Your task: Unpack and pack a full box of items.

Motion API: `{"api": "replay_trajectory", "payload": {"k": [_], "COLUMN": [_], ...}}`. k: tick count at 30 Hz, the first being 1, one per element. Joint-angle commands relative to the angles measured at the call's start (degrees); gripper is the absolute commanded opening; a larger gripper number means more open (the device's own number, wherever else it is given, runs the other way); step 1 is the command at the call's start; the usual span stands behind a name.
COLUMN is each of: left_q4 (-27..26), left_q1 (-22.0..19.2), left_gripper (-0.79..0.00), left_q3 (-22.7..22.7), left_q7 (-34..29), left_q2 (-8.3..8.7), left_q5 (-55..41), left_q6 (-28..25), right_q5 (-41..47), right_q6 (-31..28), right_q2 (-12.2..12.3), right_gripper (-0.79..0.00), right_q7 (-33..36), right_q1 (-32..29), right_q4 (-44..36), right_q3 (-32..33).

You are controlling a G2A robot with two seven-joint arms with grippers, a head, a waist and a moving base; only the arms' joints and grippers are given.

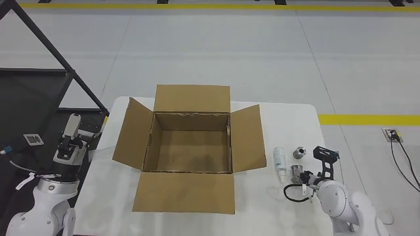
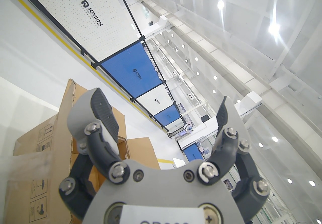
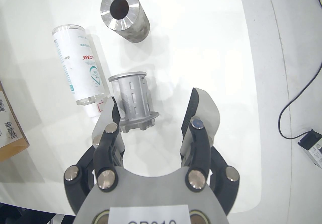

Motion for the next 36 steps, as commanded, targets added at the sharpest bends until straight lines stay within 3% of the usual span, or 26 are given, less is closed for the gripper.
{"api": "replay_trajectory", "payload": {"k": [1, 10, 15, 19, 23, 32, 36], "left_q4": [-0.05, 0.00, 0.11, 0.12, 0.19, 0.32, 0.34], "left_q1": [0.06, 0.34, 0.26, 0.00, -0.23, -0.48, -0.54], "left_gripper": [0.000, 0.000, 0.000, 0.000, 0.000, 0.000, 0.000], "left_q3": [-0.01, -0.30, -0.29, -0.08, 0.11, 0.23, 0.22], "left_q7": [0.15, 0.65, 0.96, 1.05, 1.04, 1.03, 1.00], "left_q2": [-0.01, -0.06, -0.09, -0.12, -0.13, -0.15, -0.16], "left_q5": [0.08, -0.08, -0.03, 0.01, 0.17, 0.27, 0.27], "left_q6": [0.01, -0.39, -0.35, -0.32, -0.22, -0.15, -0.12], "right_q5": [-0.10, -1.70, -2.73, -3.09, -2.97, -1.65, -0.33], "right_q6": [-0.11, -0.86, -1.20, -1.15, -1.25, -0.94, -0.94], "right_q2": [-0.03, -0.22, -0.24, -0.26, -0.27, -0.19, -0.07], "right_gripper": [-0.222, -0.222, -0.283, -0.394, -0.446, -0.785, -0.785], "right_q7": [-0.29, 1.80, 3.76, 4.57, 4.80, 3.06, 1.53], "right_q1": [-0.21, 3.74, 5.43, 6.04, 6.23, 4.94, 3.38], "right_q4": [-0.50, 4.09, 6.00, 6.80, 7.28, 5.15, 1.71], "right_q3": [-0.29, -3.23, -4.24, -4.62, -4.69, -3.14, -1.41]}}
